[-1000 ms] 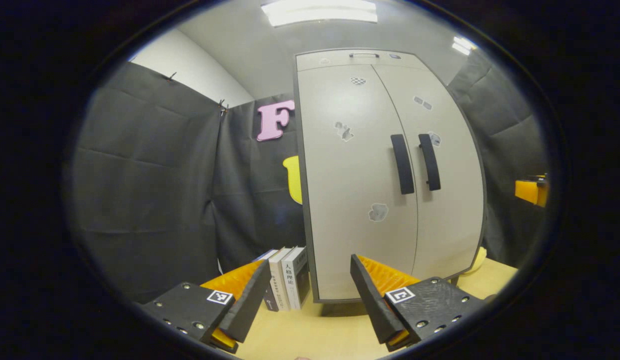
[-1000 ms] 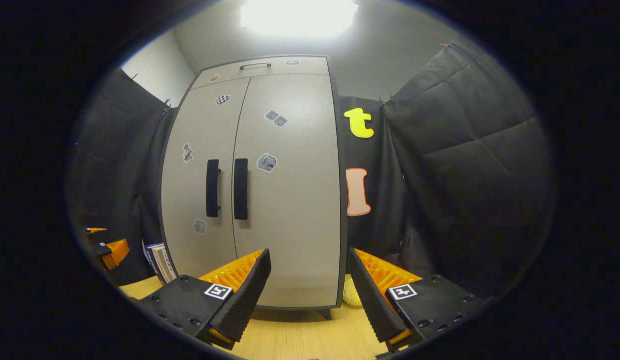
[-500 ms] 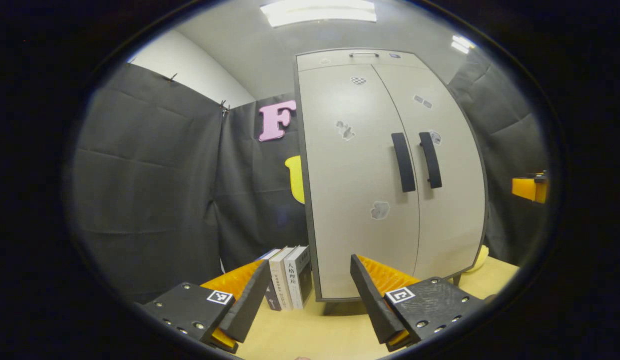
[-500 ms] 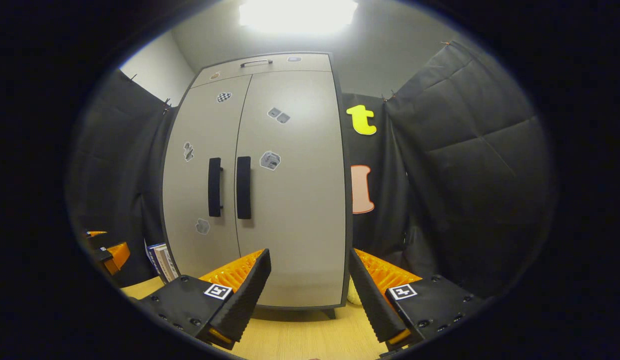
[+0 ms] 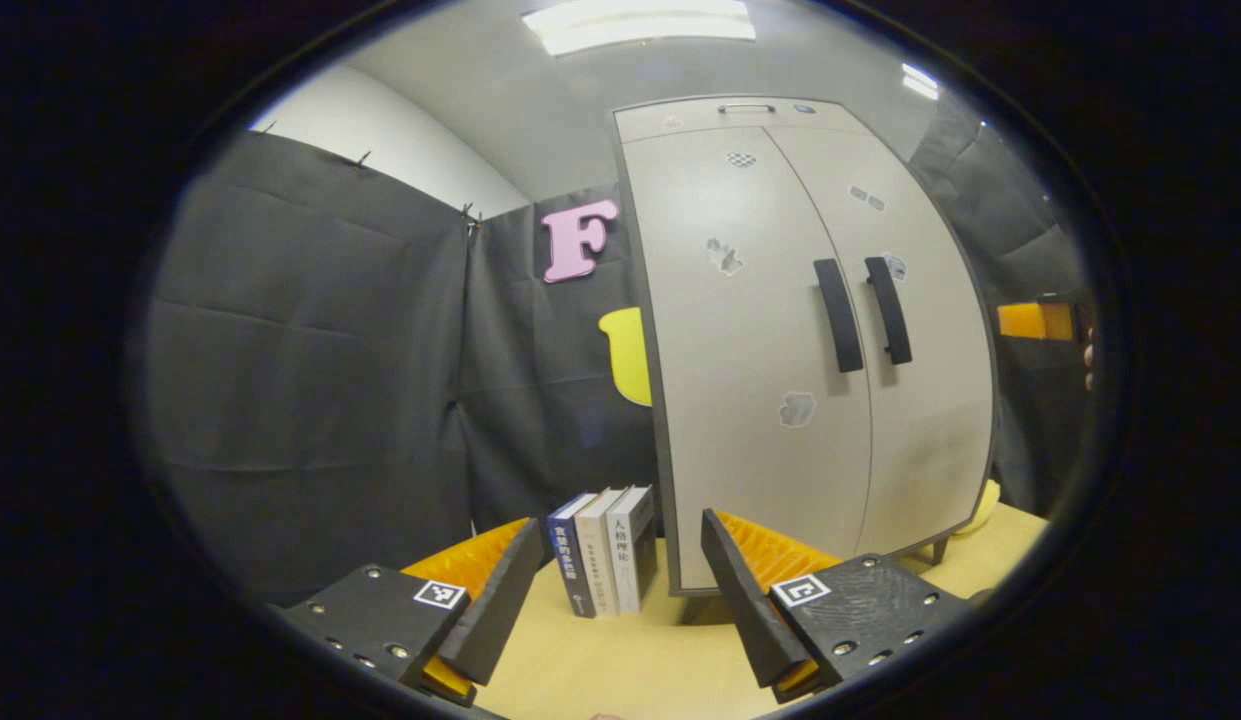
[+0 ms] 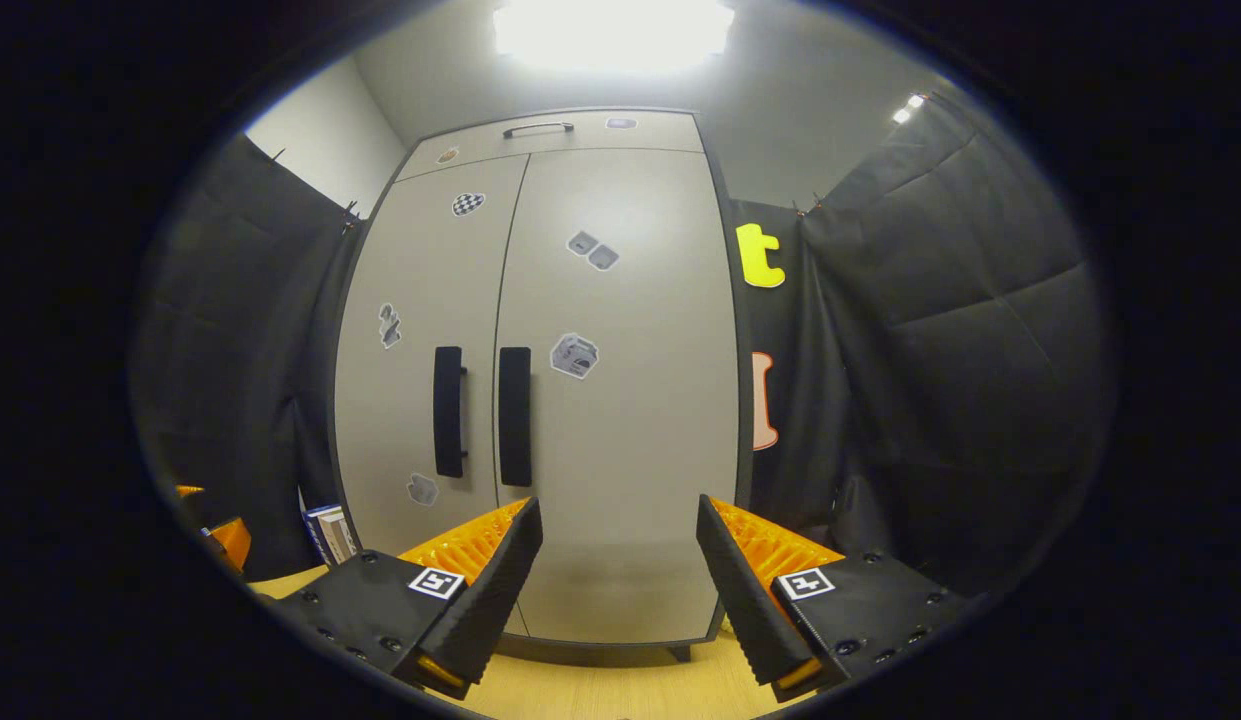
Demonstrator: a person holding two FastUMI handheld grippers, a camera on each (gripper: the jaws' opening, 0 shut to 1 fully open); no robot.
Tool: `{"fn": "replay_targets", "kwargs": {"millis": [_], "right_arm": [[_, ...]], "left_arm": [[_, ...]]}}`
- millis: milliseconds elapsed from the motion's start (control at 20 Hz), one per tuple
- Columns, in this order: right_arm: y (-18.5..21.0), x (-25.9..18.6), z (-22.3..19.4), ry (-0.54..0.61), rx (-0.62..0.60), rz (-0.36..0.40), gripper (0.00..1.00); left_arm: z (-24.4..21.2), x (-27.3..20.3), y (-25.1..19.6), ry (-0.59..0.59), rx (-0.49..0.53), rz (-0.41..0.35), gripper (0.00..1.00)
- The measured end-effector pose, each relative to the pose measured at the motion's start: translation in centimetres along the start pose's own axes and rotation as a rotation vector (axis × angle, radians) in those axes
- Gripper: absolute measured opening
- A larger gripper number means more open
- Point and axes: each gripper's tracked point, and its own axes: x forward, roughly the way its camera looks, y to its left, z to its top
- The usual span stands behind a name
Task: Open the right door of the double-door shoe cabinet with the right hand, and open the left door with the left hand.
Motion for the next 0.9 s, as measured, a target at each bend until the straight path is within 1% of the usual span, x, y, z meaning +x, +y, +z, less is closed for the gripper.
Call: {"fn": "replay_targets", "kwargs": {"millis": [250, 300, 350, 450, 700, 800, 900], "right_arm": [[2.6, 2.8, 1.7, -0.017, -0.014, 0.039, 0.98], [3.0, 3.2, 2.0, -0.020, -0.017, 0.043, 0.96], [3.5, 3.7, 2.3, -0.026, -0.021, 0.048, 0.98], [4.3, 4.8, 2.7, -0.037, -0.033, 0.058, 0.96], [5.7, 7.8, 3.5, -0.053, -0.029, 0.067, 0.98], [6.3, 9.1, 3.5, -0.044, -0.023, 0.068, 0.96], [7.0, 10.4, 3.1, -0.018, -0.002, 0.076, 0.97]], "left_arm": [[-0.4, -0.7, 2.9, 0.008, 0.017, 0.059, 0.94], [-0.6, -0.9, 3.6, 0.011, 0.017, 0.074, 0.94], [-0.7, -1.1, 4.3, 0.014, 0.017, 0.089, 0.94], [-1.2, -1.6, 5.8, 0.023, 0.013, 0.124, 0.95], [-2.7, -2.6, 8.8, 0.060, 0.014, 0.200, 0.94], [-2.9, -3.1, 10.0, 0.069, 0.018, 0.226, 0.95], [-3.3, -3.6, 10.9, 0.077, 0.021, 0.244, 0.94]]}}
